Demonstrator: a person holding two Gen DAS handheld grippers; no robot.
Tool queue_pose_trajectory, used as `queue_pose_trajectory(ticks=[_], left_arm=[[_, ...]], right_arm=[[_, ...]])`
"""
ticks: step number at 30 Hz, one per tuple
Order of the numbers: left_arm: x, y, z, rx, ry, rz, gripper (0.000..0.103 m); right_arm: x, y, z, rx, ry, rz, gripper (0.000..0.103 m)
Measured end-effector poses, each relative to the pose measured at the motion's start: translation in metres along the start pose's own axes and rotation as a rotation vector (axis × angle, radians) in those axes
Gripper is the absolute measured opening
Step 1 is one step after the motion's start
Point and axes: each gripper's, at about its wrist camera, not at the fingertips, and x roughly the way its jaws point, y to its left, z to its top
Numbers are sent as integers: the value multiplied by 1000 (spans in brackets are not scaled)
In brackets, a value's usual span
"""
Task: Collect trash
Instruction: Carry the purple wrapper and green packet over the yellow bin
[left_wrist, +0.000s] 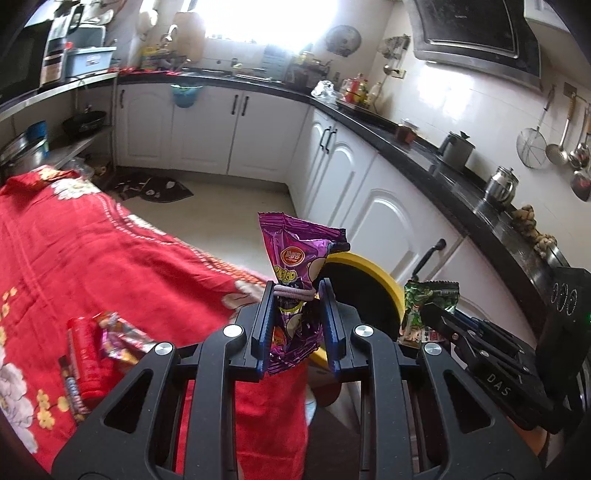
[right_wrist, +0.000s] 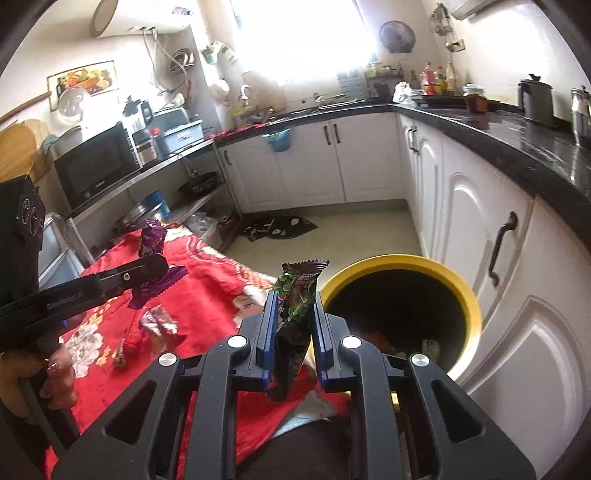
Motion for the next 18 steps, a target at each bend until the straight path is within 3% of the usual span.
queue_pose_trajectory(ticks=[18], left_arm=[[56,-60,14,96,56,-68,18]], right_arm=[[-7,-65,4,97,-40,-125,17]])
